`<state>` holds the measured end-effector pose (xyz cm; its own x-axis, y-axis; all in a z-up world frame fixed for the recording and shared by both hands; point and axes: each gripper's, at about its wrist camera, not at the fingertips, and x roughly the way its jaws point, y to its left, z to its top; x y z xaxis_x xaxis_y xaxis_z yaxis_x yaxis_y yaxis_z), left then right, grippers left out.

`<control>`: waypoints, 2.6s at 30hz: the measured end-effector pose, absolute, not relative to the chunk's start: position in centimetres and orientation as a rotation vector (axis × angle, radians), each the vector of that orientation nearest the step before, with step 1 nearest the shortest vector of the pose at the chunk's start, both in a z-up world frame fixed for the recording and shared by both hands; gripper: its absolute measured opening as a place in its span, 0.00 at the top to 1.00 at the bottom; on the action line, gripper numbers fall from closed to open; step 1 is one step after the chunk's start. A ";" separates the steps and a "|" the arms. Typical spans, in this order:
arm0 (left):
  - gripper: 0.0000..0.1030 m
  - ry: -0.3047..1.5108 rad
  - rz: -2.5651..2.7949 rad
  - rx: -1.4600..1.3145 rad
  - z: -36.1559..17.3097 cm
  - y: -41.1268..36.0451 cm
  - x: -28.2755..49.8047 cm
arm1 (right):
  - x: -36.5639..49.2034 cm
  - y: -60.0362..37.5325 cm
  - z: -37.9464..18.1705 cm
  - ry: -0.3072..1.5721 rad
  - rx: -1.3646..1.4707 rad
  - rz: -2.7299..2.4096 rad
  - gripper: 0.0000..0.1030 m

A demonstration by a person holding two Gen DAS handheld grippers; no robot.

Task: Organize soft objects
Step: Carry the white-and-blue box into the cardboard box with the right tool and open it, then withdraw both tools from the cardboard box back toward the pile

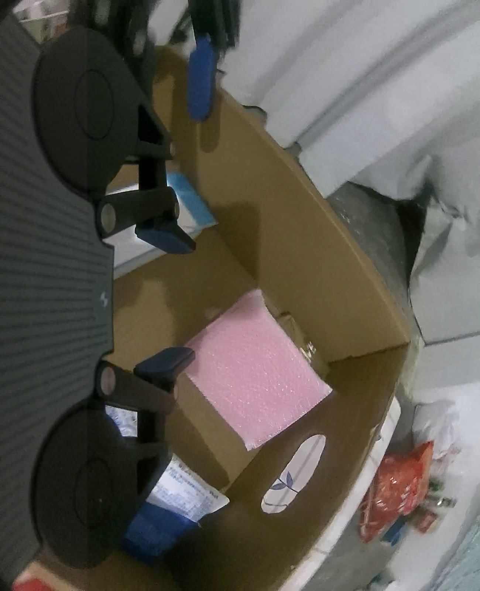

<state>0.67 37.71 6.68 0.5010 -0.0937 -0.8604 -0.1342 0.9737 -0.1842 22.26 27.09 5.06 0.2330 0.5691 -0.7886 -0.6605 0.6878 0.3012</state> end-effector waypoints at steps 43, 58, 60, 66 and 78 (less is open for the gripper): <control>0.91 1.116 -0.047 -0.178 -0.7 34.6 15.8 | 30.0 18.8 5.6 0.882 -0.024 0.601 0.49; 0.54 1.236 -0.004 -0.016 2.7 33.4 9.0 | 27.8 17.1 6.3 0.828 0.064 0.647 0.48; 0.54 1.275 -0.002 -0.008 1.9 33.7 8.7 | 27.2 17.2 6.6 0.827 0.062 0.661 0.48; 0.53 1.343 0.061 -0.063 -1.6 35.5 10.0 | 26.2 17.1 7.6 0.816 0.073 0.678 0.48; 0.53 1.345 0.031 -0.143 -1.8 35.0 11.0 | 25.6 15.6 7.1 0.834 0.071 0.656 0.48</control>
